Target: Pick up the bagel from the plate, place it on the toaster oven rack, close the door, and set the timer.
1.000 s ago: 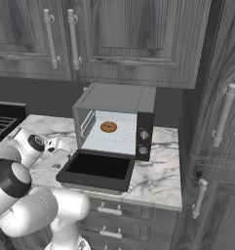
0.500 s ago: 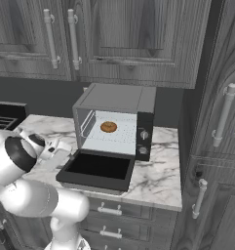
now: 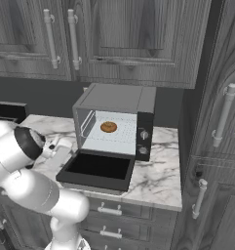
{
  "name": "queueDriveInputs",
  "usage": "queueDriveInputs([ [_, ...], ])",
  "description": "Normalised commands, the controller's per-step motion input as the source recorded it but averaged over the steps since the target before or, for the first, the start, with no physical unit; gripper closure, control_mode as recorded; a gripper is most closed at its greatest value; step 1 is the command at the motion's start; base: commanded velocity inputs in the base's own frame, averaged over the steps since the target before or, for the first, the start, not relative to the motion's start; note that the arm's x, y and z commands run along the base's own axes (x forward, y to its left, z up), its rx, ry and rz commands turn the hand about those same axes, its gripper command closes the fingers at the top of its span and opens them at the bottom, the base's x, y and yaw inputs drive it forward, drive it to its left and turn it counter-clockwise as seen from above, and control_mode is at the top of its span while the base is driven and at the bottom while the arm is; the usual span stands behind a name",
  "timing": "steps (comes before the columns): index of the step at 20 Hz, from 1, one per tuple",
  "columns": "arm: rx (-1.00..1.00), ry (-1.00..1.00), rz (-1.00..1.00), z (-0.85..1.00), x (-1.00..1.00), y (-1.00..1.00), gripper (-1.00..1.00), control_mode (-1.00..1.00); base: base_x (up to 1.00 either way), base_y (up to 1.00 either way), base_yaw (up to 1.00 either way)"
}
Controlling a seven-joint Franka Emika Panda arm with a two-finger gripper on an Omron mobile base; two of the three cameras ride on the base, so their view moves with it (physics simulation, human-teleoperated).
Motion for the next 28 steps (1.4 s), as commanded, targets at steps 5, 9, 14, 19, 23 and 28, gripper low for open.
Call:
queueDriveInputs([
  [5,-0.12,0.01,-0.04,-0.07,0.00,-0.36,-1.00,-1.00,0.00,0.00,0.00],
  [9,-0.11,0.01,-0.03,-0.04,0.00,-0.33,-1.00,-1.00,0.00,0.00,0.00],
  [14,-0.15,-0.02,-0.01,0.03,0.00,-0.29,-1.00,-1.00,0.00,0.00,0.00],
  [19,-0.19,-0.12,0.06,0.20,0.01,-0.34,-1.00,-1.00,0.00,0.00,0.00],
  [23,-0.22,-0.12,0.20,0.23,0.15,-0.36,-1.00,-1.00,0.00,0.00,0.00],
  [28,-0.22,-0.08,0.27,0.38,0.22,-0.49,-1.00,-1.00,0.00,0.00,0.00],
])
